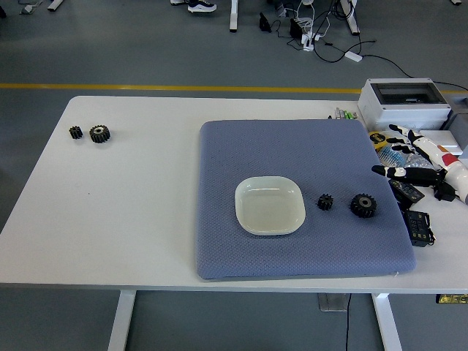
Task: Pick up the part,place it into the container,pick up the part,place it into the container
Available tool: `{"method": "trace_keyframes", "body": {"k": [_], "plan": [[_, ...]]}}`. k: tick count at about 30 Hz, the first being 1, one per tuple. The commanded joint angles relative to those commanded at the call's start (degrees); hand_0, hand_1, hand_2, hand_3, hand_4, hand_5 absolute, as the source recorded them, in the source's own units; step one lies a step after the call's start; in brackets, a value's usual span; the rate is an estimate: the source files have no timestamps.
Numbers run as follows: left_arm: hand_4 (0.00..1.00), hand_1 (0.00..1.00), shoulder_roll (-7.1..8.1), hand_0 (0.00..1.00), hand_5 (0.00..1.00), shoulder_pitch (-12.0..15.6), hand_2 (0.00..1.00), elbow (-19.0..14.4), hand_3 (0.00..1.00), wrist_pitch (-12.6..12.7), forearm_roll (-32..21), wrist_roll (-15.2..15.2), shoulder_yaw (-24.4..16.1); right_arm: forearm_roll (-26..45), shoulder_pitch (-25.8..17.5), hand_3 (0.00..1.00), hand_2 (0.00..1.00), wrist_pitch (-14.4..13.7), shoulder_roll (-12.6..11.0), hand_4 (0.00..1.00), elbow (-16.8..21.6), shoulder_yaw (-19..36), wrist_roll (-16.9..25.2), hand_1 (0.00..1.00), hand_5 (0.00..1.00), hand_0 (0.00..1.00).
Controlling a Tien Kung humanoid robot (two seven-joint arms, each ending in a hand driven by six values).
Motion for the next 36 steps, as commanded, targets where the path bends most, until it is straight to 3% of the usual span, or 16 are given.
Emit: {"method": "trace_keyframes", "body": {"k": [5,6,11,12,14,24,29,35,36], "plan": [[0.748,0.682,0.0,0.706,0.688,-0.2,0.724,0.0,0.604,-0.1,-0.6,-0.2,0.5,-1.6,1.9,0.945,0.862,0.1,-0.2,0.998,-1.3,-4.0,0.9,0.821,0.373,0.843],[0.749,0.684,-0.01,0.707,0.69,-0.2,0.724,0.0,0.604,-0.1,-0.7,-0.2,0.5,-2.0,2.2,0.891,0.845,0.2,-0.3,0.998,-1.4,-4.5,0.9,0.802,0.36,0.824],[0.749,0.684,-0.11,0.707,0.69,0.0,0.724,0.0,0.604,-0.1,-0.7,-0.2,0.3,-4.4,4.7,0.891,0.845,1.1,-0.7,0.998,-1.1,-10.1,0.1,0.802,0.36,0.824],[0.749,0.683,-0.1,0.708,0.69,0.0,0.725,0.0,0.604,-0.1,-0.7,-0.1,0.3,-4.8,5.4,0.824,0.855,1.1,-0.6,0.998,-1.3,-11.2,0.0,0.818,0.354,0.836],[0.749,0.683,-0.08,0.708,0.69,0.0,0.725,0.0,0.604,-0.1,-0.7,-0.1,0.3,-5.1,6.1,0.824,0.855,1.1,-0.5,0.998,-1.6,-12.5,0.0,0.818,0.354,0.836],[0.748,0.684,-0.07,0.708,0.69,-0.4,0.725,0.0,0.604,-0.1,-1.3,-0.2,0.8,-5.0,10.1,0.804,0.823,1.1,1.1,0.998,-7.0,-19.6,0.3,0.793,0.358,0.833],[0.748,0.684,-0.15,0.708,0.69,-0.4,0.725,0.0,0.604,0.0,-1.0,-0.1,0.4,-5.6,12.2,0.804,0.823,0.4,2.5,0.998,-11.5,-22.1,1.3,0.793,0.358,0.833],[0.747,0.682,-0.07,0.706,0.69,-0.6,0.725,0.0,0.604,0.0,-1.2,0.0,0.6,-7.6,13.5,0.781,0.795,-0.8,3.3,0.998,-14.7,-24.0,2.8,0.76,0.359,0.799],[0.747,0.682,-0.07,0.707,0.69,-0.6,0.725,0.0,0.605,0.0,-1.3,0.0,0.6,-7.9,13.6,0.768,0.762,-0.8,3.3,0.998,-14.9,-24.2,2.8,0.725,0.353,0.741]]}}
